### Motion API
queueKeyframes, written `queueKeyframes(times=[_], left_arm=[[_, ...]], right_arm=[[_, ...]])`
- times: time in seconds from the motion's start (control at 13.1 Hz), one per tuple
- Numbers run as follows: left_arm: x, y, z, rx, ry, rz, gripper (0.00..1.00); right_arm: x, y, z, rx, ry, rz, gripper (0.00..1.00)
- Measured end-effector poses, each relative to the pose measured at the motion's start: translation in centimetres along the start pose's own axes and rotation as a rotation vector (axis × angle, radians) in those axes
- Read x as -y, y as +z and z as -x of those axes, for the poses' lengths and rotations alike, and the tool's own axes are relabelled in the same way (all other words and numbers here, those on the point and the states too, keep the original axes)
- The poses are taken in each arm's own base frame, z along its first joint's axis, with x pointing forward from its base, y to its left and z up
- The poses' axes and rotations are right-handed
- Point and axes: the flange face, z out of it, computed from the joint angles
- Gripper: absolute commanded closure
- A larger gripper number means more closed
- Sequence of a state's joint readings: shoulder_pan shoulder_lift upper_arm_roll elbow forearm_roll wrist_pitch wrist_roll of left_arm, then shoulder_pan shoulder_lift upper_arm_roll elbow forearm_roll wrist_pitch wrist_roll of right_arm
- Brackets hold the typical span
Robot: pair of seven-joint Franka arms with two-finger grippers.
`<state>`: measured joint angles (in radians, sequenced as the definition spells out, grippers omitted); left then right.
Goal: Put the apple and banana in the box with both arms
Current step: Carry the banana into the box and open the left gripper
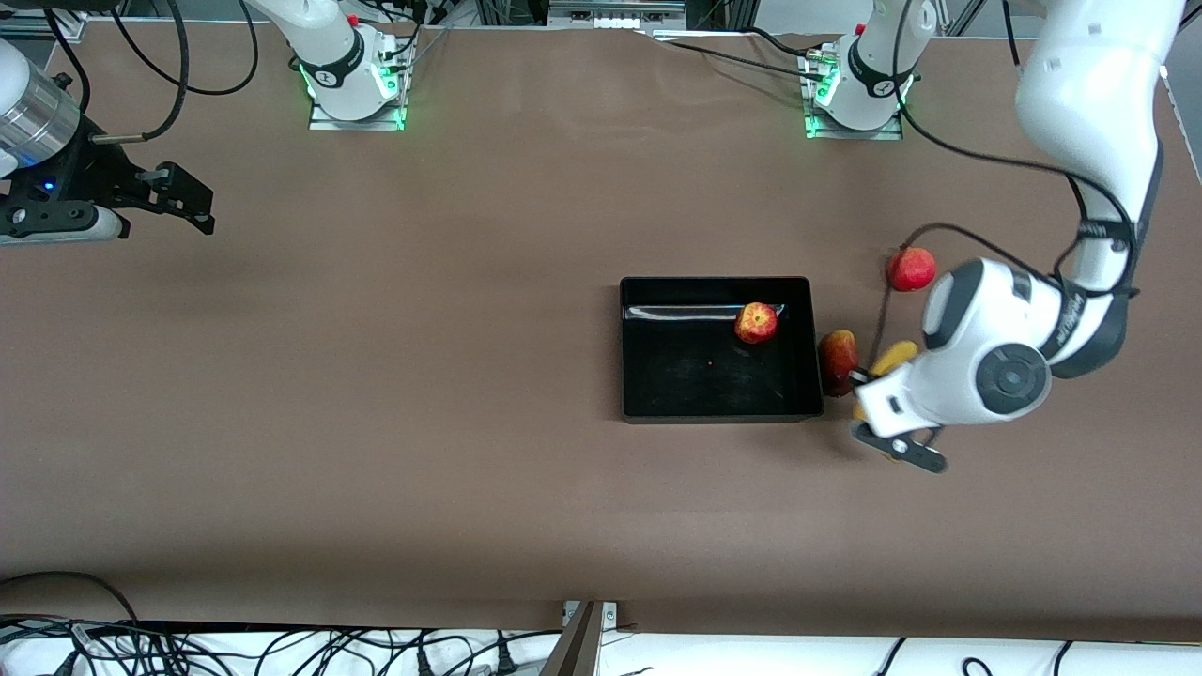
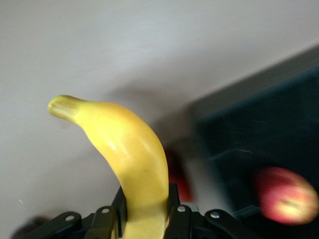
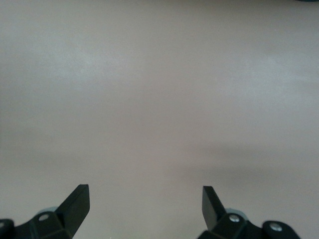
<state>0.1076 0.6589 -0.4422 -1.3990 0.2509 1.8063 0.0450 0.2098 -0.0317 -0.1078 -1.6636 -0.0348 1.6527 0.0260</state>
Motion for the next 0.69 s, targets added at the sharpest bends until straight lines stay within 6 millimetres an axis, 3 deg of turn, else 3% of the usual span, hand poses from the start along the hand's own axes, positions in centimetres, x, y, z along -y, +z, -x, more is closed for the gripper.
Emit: queueKeyframes(times=[0.15,0.31,0.38,0.54,0.61,0.69], left_arm=[[-8.9,-2.2,-0.9,-0.007,-0.006,-0.023,1.0],[-17.8,-0.3,-1.4,0.001,-0.051,-0.037,1.0],[-20.8,1.3,-1.8,-0.012,-0.061,-0.031,1.0],[-23.3,5.7,-2.4,-0.016,-0.06,-0.012,0.96],[-23.4,8.0,-2.8,-0.017,-0.059,0.002,0.65],[-23.4,9.7,-3.1,-0.02,-0.065,0.015,0.01]], right_arm=[[0.3,-0.1,-0.1,-0.008,-0.006,0.0,0.0],[1.3,-0.3,-0.2,-0.025,-0.023,-0.001,0.0],[1.7,-0.3,-0.3,-0.032,-0.03,-0.002,0.0],[2.0,-0.4,-0.3,-0.034,-0.036,-0.002,0.0],[2.0,-0.4,-0.3,-0.034,-0.036,-0.002,0.0],[2.0,-0.4,-0.3,-0.035,-0.035,-0.002,0.0]])
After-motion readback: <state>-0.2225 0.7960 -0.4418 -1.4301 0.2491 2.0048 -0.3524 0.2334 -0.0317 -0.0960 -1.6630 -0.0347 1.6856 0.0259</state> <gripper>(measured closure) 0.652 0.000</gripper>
